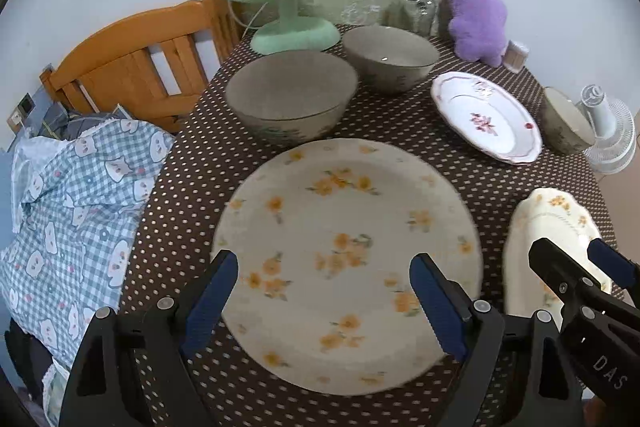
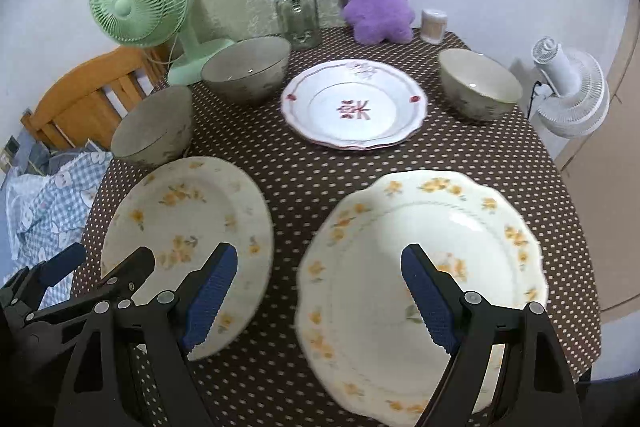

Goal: Organize plates and bowls

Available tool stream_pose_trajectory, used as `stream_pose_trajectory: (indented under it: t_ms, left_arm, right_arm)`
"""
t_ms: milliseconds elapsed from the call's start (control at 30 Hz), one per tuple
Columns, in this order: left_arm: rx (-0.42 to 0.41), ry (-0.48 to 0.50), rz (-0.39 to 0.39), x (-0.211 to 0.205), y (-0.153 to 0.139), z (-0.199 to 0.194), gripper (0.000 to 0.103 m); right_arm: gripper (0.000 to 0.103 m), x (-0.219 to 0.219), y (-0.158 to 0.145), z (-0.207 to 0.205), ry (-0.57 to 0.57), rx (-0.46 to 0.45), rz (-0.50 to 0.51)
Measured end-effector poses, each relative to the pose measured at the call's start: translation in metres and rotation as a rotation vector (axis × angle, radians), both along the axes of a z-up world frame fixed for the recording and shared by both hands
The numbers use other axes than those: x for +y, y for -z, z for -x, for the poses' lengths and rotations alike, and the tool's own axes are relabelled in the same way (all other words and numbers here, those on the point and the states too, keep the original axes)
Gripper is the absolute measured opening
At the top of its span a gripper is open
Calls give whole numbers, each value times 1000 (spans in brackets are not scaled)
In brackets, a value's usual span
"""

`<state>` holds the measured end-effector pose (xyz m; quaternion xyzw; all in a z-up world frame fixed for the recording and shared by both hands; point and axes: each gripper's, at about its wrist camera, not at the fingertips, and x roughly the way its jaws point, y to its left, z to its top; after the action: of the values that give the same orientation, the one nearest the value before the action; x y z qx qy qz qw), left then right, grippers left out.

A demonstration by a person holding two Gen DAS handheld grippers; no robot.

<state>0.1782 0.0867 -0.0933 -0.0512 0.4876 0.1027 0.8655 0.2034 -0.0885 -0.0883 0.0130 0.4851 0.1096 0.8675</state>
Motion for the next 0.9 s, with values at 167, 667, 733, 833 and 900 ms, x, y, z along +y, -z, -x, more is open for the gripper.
stream_pose_trajectory:
  t_ms: [167,667,733,833,900]
  left_arm:
    - [29,-10,1,18,11,-4,88]
    - [120,-17,5,40,44,-15,80]
    - [133,-25,12,43,48,-17,79]
    - [146,-30,16,49,54,-20,75]
    - [150,-32,17,51,56,-21,73]
  right_arm:
    - [86,24,7,-4,-15,3,-5]
    - [77,60,37,-25,-67,60,5]
    - [77,64,44,-29,-62,86,2]
    - [73,68,51,-32,-59,116,-9]
    - [71,71,55,-34,-63,127,-7]
